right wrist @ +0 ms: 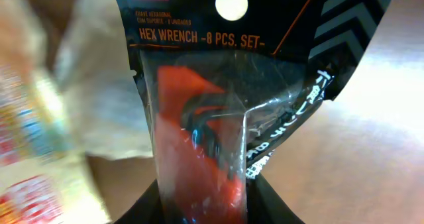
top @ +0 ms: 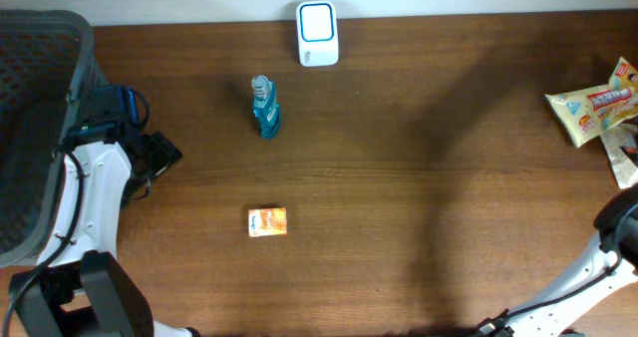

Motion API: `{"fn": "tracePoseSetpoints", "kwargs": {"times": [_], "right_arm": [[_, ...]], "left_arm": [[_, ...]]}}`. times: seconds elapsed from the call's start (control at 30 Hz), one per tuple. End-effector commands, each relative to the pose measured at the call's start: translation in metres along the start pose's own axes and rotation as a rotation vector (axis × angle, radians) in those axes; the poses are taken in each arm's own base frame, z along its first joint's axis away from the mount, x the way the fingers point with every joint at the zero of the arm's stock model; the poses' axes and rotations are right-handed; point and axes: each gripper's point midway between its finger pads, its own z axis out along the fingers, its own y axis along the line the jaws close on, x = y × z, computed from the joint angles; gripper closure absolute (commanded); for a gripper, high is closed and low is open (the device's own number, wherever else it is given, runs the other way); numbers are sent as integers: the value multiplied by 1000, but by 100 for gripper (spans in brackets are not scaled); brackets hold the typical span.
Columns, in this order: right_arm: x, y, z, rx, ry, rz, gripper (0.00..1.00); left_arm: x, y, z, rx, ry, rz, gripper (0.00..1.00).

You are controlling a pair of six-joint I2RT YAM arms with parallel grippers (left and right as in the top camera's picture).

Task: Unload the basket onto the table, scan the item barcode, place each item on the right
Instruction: 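Carry the silver packet right and drop it on the right pile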

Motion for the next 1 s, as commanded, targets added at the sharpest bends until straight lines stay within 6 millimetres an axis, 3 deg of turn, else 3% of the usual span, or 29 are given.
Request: {"fn": "tracePoseSetpoints", "kwargs": {"times": [0.0, 0.23, 0.4, 0.5, 0.6, 0.77, 0.87, 0.97], "right_arm": [[-20, -40, -11, 70, -48, 69, 73], [-13, -59, 2, 100, -7, 87, 73], [-2, -61, 18, 114, 19, 80, 57], [-3, -58, 17, 99, 21, 49, 22], [-3, -58, 12, 95, 24, 48, 17], [-7, -21, -33, -124, 52, 9, 11], [-6, 0, -74, -229, 15, -23, 9], [13, 41, -130, -402, -16, -151, 7]], "left_arm": [[2, 4, 5, -14, 12, -7, 1], [2, 4, 5, -14, 12, -7, 1], [2, 4, 5, -14, 12, -7, 1], [2, 4, 5, -14, 12, -7, 1], [2, 4, 5, -14, 12, -7, 1], [2, 4, 5, -14, 12, -7, 1], [2, 4, 5, -14, 12, -7, 1], [2, 4, 5, -14, 12, -7, 1]]}}
